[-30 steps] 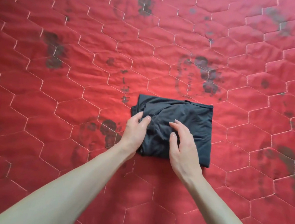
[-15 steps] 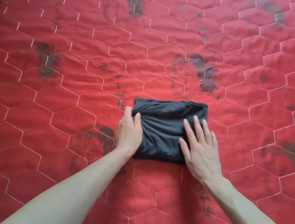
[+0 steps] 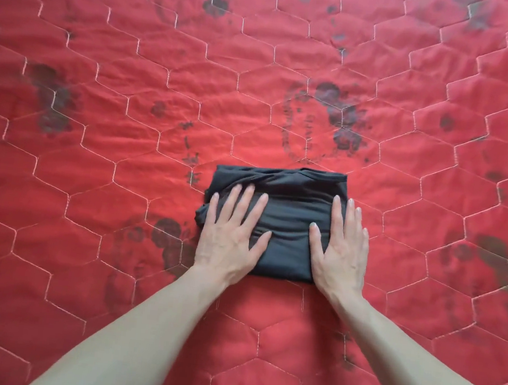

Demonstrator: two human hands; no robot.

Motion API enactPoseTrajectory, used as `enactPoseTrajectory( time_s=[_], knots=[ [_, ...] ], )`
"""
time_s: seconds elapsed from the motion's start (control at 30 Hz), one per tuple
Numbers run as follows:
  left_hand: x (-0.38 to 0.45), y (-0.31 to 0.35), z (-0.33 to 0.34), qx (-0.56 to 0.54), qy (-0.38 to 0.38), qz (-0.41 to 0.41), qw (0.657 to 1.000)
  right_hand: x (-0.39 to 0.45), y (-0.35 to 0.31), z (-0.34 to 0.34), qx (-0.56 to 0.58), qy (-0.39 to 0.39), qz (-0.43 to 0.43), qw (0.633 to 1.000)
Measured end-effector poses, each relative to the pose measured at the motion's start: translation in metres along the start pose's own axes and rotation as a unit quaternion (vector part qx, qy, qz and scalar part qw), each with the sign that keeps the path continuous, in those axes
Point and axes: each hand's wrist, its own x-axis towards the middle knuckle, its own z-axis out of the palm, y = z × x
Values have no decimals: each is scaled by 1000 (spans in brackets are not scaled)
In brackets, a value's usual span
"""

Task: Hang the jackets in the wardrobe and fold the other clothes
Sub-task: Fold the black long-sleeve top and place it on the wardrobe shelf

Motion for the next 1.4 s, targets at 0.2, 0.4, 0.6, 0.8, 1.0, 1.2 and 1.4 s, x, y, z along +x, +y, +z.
enactPoseTrajectory(
  time_s=[0.2, 0.4, 0.6, 0.8, 1.0, 1.2, 1.4],
  knots=[
    [6, -2, 4, -29, -3, -51, 998, 8, 7, 3, -33, 1, -14, 999],
    [6, 2, -11, -66, 45, -97, 992, 8, 2, 3, -78, 55, -66, 993],
    [14, 6, -6, -61, 36, -128, 989, 38, -41, 16, -75, 33, -253, 964],
    [11, 1, -12, -175, 59, -175, 967, 55, -42, 11, -72, -70, -197, 975],
    [9, 23, -34, -217, 59, -411, 883, 11, -31, -14, 157, 14, 31, 987],
    [22, 10, -40, -351, 34, -520, 778, 4, -19, -28, 317, 23, 258, 913],
    [6, -7, -47, -560, -67, -475, 675, 2, -3, -45, 511, -217, 259, 790]
  ],
)
